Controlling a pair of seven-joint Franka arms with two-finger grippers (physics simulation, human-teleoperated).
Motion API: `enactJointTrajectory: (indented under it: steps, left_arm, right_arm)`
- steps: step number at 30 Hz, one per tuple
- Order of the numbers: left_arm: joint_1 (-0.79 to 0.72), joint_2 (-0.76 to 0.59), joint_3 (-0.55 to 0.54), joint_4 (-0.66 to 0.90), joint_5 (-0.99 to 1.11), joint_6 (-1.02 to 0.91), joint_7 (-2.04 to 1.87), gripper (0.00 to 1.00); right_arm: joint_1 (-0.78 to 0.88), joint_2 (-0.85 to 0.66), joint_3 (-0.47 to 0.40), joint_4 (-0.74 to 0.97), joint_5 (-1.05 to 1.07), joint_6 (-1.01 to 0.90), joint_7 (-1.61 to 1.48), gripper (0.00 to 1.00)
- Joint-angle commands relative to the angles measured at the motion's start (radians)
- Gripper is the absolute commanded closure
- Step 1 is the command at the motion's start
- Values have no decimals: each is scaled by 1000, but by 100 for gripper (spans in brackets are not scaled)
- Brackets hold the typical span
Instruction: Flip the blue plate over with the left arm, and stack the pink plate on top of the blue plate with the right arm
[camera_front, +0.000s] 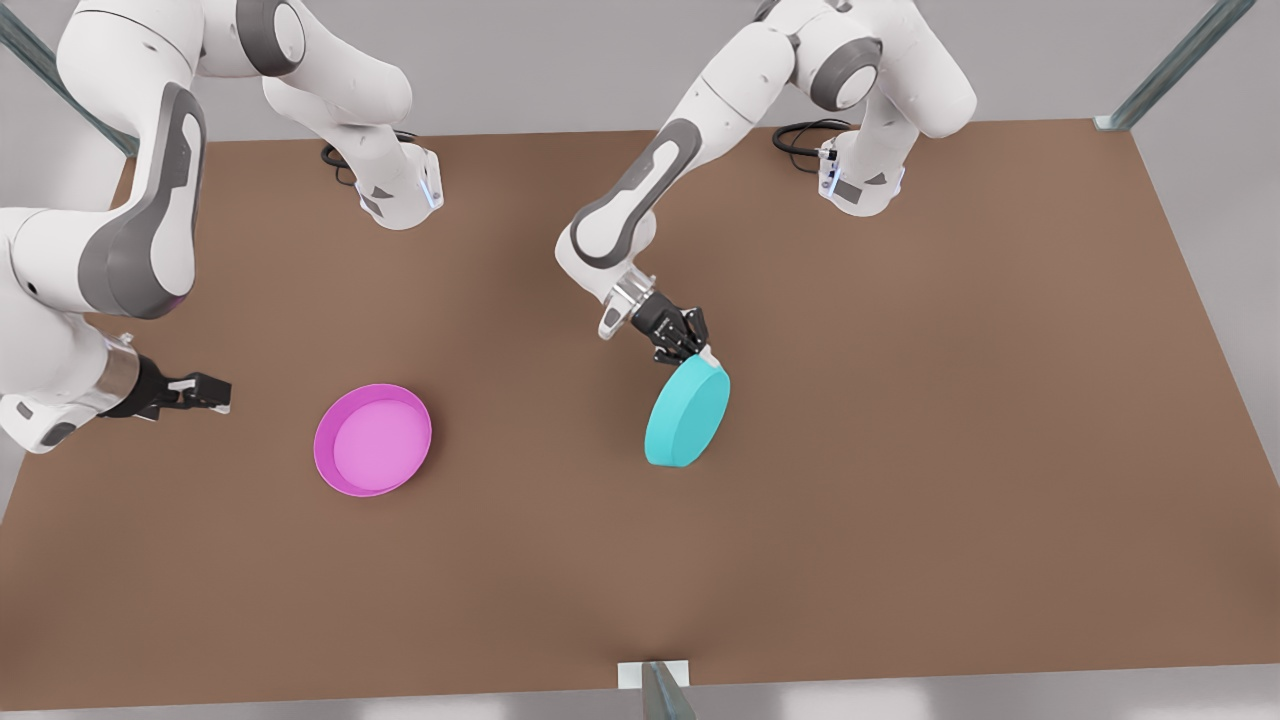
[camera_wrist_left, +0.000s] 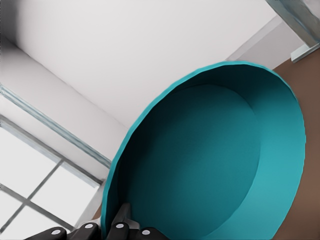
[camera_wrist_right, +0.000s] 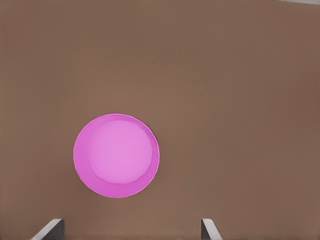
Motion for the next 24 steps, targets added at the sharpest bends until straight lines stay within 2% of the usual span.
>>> enactJointTrajectory:
  steps: [1,12,14,20,21,24]
  left_arm:
    - [-1,3,1,0,-3,3,-5,79]
    - [-26,61,1,3,26,-49,-8,77]
    - [-35,67,-1,3,24,-57,-7,72]
    - [-41,81,-1,4,26,-57,-7,67]
    - [-43,86,-1,6,26,-59,-7,62]
    - [-44,104,-2,35,23,-77,-4,57]
  right_arm:
    - [0,0,0,0,0,1,-2,0]
    - [-5,-3,0,1,3,4,-6,0]
    - [-5,-2,0,1,3,4,-6,0]
    - [-3,-2,0,0,3,11,-6,0]
    - [-3,0,0,0,2,11,-6,0]
    - [-3,-2,0,0,2,11,-6,0]
